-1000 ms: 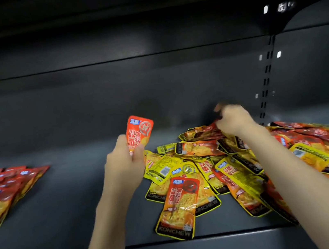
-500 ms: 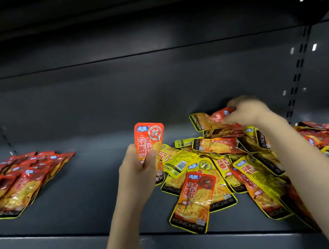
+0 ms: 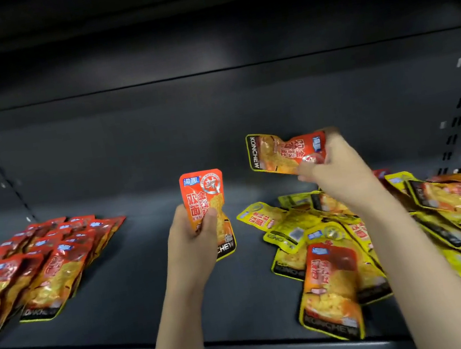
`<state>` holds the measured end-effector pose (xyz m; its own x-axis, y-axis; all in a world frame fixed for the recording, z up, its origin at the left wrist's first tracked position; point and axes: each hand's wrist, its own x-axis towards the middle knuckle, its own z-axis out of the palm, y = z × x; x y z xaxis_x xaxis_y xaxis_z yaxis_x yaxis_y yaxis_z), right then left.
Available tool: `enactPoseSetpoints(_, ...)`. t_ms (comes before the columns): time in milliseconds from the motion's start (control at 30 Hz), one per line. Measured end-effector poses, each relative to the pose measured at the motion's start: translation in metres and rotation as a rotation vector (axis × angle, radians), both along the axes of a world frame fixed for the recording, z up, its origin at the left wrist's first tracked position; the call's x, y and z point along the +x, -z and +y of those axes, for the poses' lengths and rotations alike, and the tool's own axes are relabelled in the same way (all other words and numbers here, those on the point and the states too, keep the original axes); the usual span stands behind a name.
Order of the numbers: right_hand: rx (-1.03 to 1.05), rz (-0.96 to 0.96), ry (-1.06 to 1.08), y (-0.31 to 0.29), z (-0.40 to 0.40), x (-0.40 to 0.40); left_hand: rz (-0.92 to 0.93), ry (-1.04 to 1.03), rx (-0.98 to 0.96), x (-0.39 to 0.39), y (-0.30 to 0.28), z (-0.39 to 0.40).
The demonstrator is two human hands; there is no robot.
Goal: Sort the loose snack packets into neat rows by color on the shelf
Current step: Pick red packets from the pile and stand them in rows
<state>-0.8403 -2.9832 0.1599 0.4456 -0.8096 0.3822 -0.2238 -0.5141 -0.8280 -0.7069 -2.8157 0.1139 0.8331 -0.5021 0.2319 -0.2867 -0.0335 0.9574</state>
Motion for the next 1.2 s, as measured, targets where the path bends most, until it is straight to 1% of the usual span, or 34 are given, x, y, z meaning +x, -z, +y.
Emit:
enactPoseSetpoints(133, 0.039, -0.072, 0.003, 0.016, 0.053, 0.039, 0.036, 0.023, -0.062, 0.044, -0.004, 0.028)
enactPoseSetpoints(233, 0.063, -0.086, -0.004, 0.021, 0.081, 0.073, 0.045, 0.036, -0.111, 0.081, -0.008, 0.059)
enactPoseSetpoints(333, 0.130, -0.221, -0.064, 0.021, 0.106, 0.107, 0.044, 0.050, -0.135, 0.119, -0.009, 0.090)
enactPoseSetpoints(400, 0.187, -0.306, -0.060, 0.024, 0.121, 0.125, 0.058, 0.059, -0.140, 0.142, -0.009, 0.108)
enactPoseSetpoints(533, 0.211, -0.367, -0.013, 0.034, 0.150, 0.156, 0.070, 0.057, -0.133, 0.177, -0.010, 0.136)
enactPoseSetpoints(633, 0.237, -0.328, 0.027, 0.043, 0.170, 0.180, 0.136, 0.018, -0.125, 0.196, -0.008, 0.156)
enactPoseSetpoints(733, 0.255, -0.268, 0.048, 0.052, 0.189, 0.201, 0.144, 0.009, -0.113, 0.215, -0.007, 0.180)
enactPoseSetpoints(800, 0.290, -0.237, 0.060, 0.056, 0.198, 0.213, 0.143, 0.000, -0.099, 0.228, -0.010, 0.195)
enactPoseSetpoints(900, 0.376, -0.227, 0.068, 0.060, 0.209, 0.228, 0.201, 0.012, -0.099, 0.246, -0.010, 0.210)
enactPoseSetpoints(967, 0.424, -0.216, 0.019, 0.062, 0.215, 0.238, 0.234, -0.014, -0.086, 0.254, -0.006, 0.213)
enactPoseSetpoints(1067, 0.454, -0.120, -0.119, 0.066, 0.228, 0.251, 0.268, -0.028, -0.056, 0.258, -0.003, 0.217)
enactPoseSetpoints(1200, 0.419, 0.026, -0.253, 0.067, 0.245, 0.263, 0.264, -0.029, -0.076, 0.263, -0.004, 0.227)
